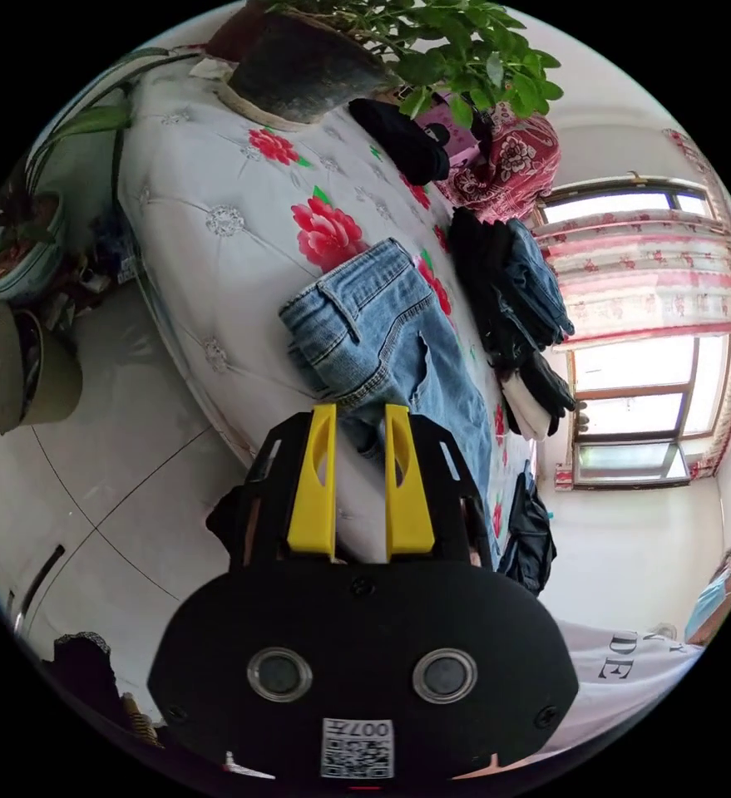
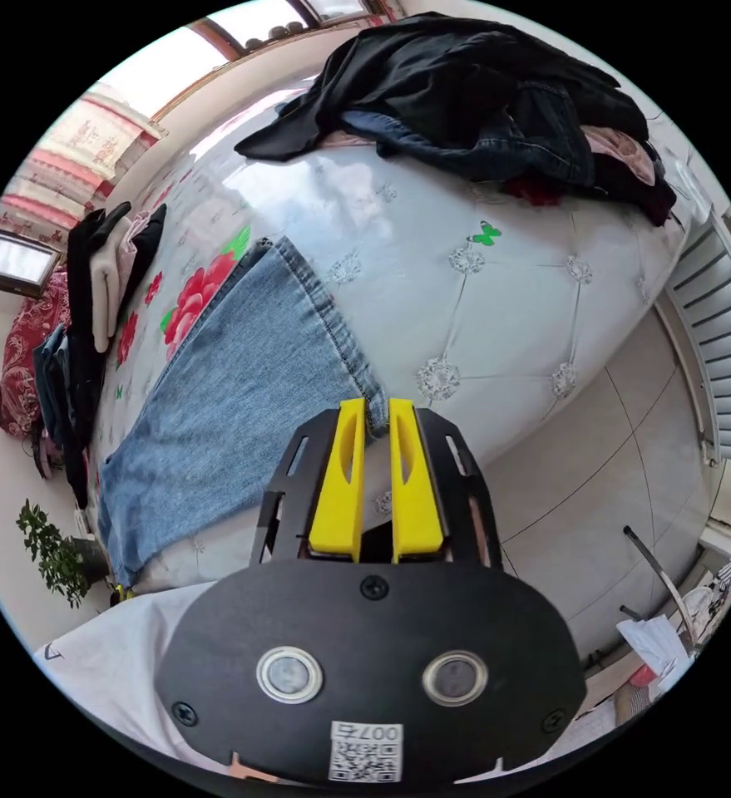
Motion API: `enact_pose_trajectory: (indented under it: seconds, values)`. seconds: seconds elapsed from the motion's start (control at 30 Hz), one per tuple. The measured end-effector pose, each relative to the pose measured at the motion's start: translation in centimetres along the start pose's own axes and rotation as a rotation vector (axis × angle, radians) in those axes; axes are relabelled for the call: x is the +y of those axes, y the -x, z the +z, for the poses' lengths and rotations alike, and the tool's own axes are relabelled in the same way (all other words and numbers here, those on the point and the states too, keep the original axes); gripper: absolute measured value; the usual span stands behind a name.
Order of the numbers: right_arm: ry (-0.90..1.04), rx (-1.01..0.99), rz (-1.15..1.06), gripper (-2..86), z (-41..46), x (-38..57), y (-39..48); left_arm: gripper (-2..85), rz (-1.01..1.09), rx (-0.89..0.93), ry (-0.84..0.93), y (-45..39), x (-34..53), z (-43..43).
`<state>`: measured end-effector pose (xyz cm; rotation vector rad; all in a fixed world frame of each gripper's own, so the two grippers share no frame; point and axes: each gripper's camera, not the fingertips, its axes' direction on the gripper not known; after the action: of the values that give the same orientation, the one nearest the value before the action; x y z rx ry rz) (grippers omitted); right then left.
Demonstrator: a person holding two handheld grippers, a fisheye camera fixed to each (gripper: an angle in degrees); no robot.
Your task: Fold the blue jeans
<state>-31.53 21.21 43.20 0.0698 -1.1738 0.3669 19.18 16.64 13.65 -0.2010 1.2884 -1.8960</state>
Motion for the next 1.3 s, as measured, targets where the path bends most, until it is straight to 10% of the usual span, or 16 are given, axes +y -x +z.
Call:
enact_pose_trajectory:
  seconds: [0.43,0.7,1.3]
  values:
    - [-0.517,-0.226,-0.461,-0.2,-19.0,-1.2,8.1,8.1,-0.034,0.038,-0.035,0.8,-0.7,-1.1]
    - [-0.113,-0.193,0.014,1.4,-4.3,-2.3,-5.1,9.2,-0.092,0.073,-0.039,2.6,-0.7,-2.2]
    - [-0.287,-0.669,0.232,4.0,0.3,2.3,-6.3,11.7,-0.154,0.137,-0.08,4.1,-1.7,-2.0]
